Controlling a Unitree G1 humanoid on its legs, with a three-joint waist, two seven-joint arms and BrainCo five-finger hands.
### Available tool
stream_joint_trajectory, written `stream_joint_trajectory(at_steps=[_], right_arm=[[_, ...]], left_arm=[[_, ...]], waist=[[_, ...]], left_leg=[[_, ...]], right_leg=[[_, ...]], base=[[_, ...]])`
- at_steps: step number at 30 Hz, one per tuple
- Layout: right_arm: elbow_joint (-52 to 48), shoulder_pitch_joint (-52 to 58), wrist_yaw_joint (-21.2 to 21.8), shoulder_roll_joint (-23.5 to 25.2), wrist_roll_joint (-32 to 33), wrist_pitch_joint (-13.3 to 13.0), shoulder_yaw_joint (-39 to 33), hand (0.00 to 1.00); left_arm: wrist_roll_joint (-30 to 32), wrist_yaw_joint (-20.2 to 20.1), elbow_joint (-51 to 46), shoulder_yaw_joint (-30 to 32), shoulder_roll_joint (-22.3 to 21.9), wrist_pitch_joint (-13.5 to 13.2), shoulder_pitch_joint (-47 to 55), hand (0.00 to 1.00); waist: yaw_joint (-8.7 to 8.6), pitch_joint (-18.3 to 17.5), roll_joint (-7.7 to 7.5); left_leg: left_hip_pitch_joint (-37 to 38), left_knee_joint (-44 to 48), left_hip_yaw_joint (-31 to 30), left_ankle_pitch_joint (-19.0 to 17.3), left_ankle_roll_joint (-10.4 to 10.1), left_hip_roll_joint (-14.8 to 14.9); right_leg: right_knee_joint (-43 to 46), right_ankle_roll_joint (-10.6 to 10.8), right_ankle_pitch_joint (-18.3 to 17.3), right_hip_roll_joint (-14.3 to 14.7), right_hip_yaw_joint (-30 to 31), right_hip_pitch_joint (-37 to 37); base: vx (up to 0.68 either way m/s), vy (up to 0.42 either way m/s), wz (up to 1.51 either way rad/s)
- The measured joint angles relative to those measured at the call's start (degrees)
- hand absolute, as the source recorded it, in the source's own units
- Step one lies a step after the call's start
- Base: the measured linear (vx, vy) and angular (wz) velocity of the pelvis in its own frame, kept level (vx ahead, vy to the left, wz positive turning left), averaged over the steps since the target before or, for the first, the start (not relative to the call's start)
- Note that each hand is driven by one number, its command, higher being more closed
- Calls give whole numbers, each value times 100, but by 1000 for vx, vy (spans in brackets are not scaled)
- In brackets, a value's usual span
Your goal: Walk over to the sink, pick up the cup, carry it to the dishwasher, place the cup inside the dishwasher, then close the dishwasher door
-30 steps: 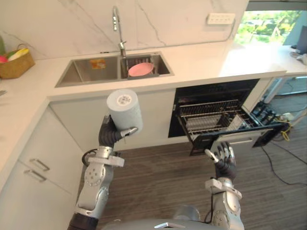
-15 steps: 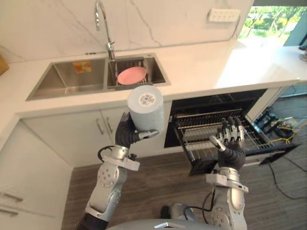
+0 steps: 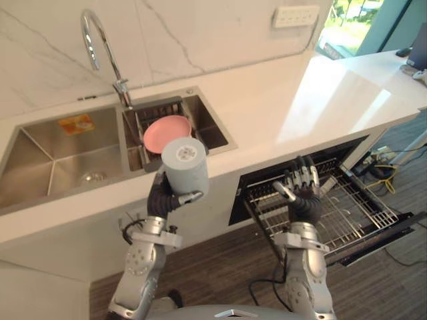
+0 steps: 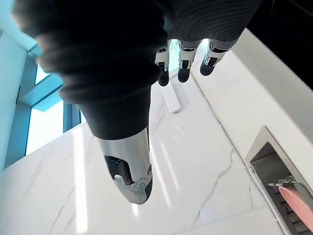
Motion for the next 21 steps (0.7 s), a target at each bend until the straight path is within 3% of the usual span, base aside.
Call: stream_joint_trajectory(at_steps=[3,4,5,7,8,9,11,13,15,17,18,21], right_arm=[[11,-159,48,-14,1,10,-66,0],[58,-183,119,-20,6,19,-140,0],[64,-174,241,-98,19,60,-217,0],[64,-182,308,-107,47,77,-209,0],[71,-181,501,-110,201,166,-190,0],[78,-180,552,-109,269,184,-181,0],[87,-231,866,-120,489,262,-11,0],[87,-277,982,-121,493,285,92,0],[85,-372,1009,-122,493,296,169,0],[41,-408,993,-119,494,371,207,0],[43,-465,975,-159,494,439,259,0],[43,-651,959,-381,497,636,396,0]], left_arm=[[0,10,-2,145,-43,2,-6,100],[13,18,5,159,-76,3,-26,100],[73,55,7,126,-106,4,-80,100],[165,142,7,145,-49,5,-159,100],[336,349,8,201,-10,5,-219,100],[398,436,7,209,-20,5,-239,100],[649,938,-11,343,-16,0,-401,100],[797,1190,-14,438,-14,0,-482,100],[972,1459,-15,594,5,1,-482,100],[1062,1664,-32,724,71,-2,-489,100],[1063,1783,-7,770,53,-1,-484,100],[1255,2161,-72,739,-155,27,-493,100]], waist=[[-12,3,49],[-22,16,141],[-68,58,147],[-114,126,43],[-129,208,-51],[-158,221,-2],[-167,230,23],[-99,243,43],[-28,241,29],[8,176,-189],[53,173,-152],[66,124,160]], left_leg=[[231,-35,71,-203,82,-84],[298,-22,86,-371,87,-66],[424,-6,132,-485,131,-86],[624,4,236,-580,164,-175],[801,125,277,-771,223,-183],[841,187,283,-835,241,-130],[783,222,435,-910,215,53],[711,289,525,-946,137,194],[709,453,613,-1015,-64,350],[727,687,650,-1140,-272,412],[726,800,635,-1210,-413,560],[639,751,704,-1121,-658,969]], right_leg=[[317,35,12,-125,-265,-1],[895,70,-17,-182,-323,-232],[2014,82,-27,-347,-314,-724],[2799,32,32,-577,-316,-1026],[3320,-21,229,-732,-355,-1138],[3397,-76,304,-759,-386,-1139],[2666,-214,-238,-806,-662,-1192],[1965,-233,-223,-808,-703,-1223],[1356,-257,126,-842,-611,-1206],[1004,-236,1015,-899,-621,-1103],[838,60,824,-772,-694,-969],[13,161,1015,-243,-951,-762]], base=[[84,94,-14],[36,136,-19],[31,146,-19],[17,103,-24],[25,66,-32],[26,59,-30],[17,17,-27],[30,-48,-30],[88,-137,-31],[137,-236,-20],[161,-277,-34],[167,-246,-36]])
